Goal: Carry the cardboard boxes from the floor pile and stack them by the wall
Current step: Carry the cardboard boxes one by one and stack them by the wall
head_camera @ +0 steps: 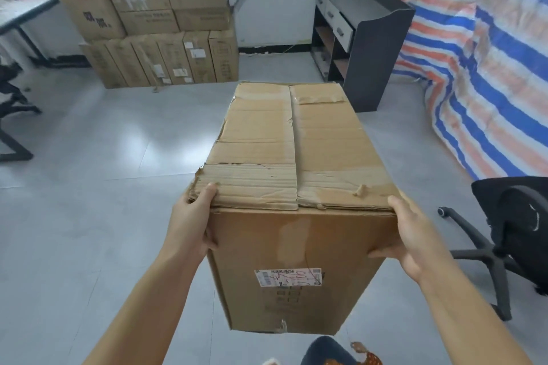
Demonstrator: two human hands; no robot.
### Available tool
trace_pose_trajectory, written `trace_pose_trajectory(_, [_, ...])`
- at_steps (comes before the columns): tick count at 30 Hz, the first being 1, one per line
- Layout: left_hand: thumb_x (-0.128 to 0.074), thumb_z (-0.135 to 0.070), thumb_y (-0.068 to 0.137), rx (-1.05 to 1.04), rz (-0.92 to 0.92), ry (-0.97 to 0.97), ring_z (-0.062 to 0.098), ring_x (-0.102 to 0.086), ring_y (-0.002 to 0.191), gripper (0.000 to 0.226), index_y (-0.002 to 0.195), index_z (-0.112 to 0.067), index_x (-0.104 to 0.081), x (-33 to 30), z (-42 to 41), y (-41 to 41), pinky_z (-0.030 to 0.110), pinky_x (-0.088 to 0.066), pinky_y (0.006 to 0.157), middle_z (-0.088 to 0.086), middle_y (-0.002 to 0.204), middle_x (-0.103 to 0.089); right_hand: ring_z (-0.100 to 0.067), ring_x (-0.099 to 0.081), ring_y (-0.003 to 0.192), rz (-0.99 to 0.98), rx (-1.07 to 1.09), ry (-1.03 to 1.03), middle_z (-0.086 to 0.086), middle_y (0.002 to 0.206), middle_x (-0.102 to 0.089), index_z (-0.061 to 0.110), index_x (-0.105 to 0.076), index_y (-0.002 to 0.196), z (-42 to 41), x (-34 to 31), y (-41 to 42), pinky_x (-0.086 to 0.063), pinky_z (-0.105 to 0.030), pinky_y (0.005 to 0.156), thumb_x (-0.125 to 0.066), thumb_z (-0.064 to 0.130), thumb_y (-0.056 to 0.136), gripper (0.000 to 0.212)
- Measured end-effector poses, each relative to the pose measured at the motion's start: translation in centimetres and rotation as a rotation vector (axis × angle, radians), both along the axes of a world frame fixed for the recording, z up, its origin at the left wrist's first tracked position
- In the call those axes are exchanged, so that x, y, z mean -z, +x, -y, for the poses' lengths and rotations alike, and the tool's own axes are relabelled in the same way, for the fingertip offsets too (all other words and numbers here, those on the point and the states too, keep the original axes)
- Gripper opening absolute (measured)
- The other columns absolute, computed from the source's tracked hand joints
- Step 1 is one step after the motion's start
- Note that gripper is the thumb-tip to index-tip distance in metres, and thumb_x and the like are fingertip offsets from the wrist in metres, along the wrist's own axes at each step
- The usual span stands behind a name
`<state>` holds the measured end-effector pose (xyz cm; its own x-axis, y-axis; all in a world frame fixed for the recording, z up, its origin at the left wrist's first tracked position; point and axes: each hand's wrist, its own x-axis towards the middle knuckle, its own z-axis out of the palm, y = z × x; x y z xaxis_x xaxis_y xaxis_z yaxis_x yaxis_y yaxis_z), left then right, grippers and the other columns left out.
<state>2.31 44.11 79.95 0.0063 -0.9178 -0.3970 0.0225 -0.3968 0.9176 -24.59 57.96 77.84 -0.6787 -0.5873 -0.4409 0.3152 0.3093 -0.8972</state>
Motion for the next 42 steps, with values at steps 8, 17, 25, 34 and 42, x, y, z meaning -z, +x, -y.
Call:
trace_pose_trajectory(8, [-0.056,-0.030,0.093,-0.046,0.022,-0.011,0.018,-0.061,0.082,0.005,0.092,-0.031,-0.061,1.1,16.4,-5.5,0.051,-0.054,0.053,-0.010,0.092,-0.064,-0.010,-0.054,0.096,-0.024,-0.104,-0.027,0.018,0.100,-0.061,0.045,-0.064,0.097,17.9,0.8,-6.2,-0.056,-0.058,0.052,-0.041,0.027,0.097,0.029])
trace_pose_trajectory(17, [-0.056,-0.030,0.094,-0.100,0.010,0.046,0.018,-0.060,0.089,0.011,0.103,-0.030,-0.061,1.4,36.1,-15.3,0.065,-0.050,0.063,-0.010,0.097,-0.064,-0.023,-0.050,0.116,-0.013,-0.171,0.047,0.007,0.127,-0.055,0.039,-0.049,0.136,38.9,0.6,-16.5,-0.057,-0.055,0.056,-0.037,0.030,0.100,0.039])
trace_pose_trajectory(25, [-0.056,-0.029,0.093,-0.098,-0.008,0.026,0.017,-0.062,0.080,0.013,0.105,-0.030,-0.061,2.1,52.3,-21.4,0.044,-0.053,0.052,-0.010,0.090,-0.066,-0.016,-0.055,0.107,-0.073,-0.181,0.027,0.010,0.117,-0.061,0.042,-0.051,0.133,54.9,0.8,-22.3,-0.056,-0.061,0.064,-0.035,0.029,0.099,0.040])
trace_pose_trajectory(34, [-0.055,-0.029,0.094,-0.007,-0.005,0.035,0.013,-0.063,0.073,0.011,0.086,-0.034,-0.061,2.0,76.1,-25.6,0.032,-0.048,0.048,-0.015,0.074,-0.070,-0.016,-0.054,0.104,-0.040,-0.091,0.039,0.009,0.126,-0.056,0.039,-0.046,0.139,77.3,1.8,-25.9,-0.057,-0.054,0.055,-0.037,0.030,0.100,0.041])
trace_pose_trajectory(42, [-0.056,-0.029,0.093,0.063,0.020,0.011,0.006,-0.064,0.056,0.015,0.084,-0.042,-0.060,1.2,93.9,-30.8,0.030,-0.041,0.054,-0.026,0.058,-0.065,-0.015,-0.056,0.103,-0.004,-0.006,0.039,0.007,0.127,-0.057,0.039,-0.044,0.140,92.9,1.7,-29.7,-0.056,-0.061,0.069,-0.036,0.028,0.100,0.043])
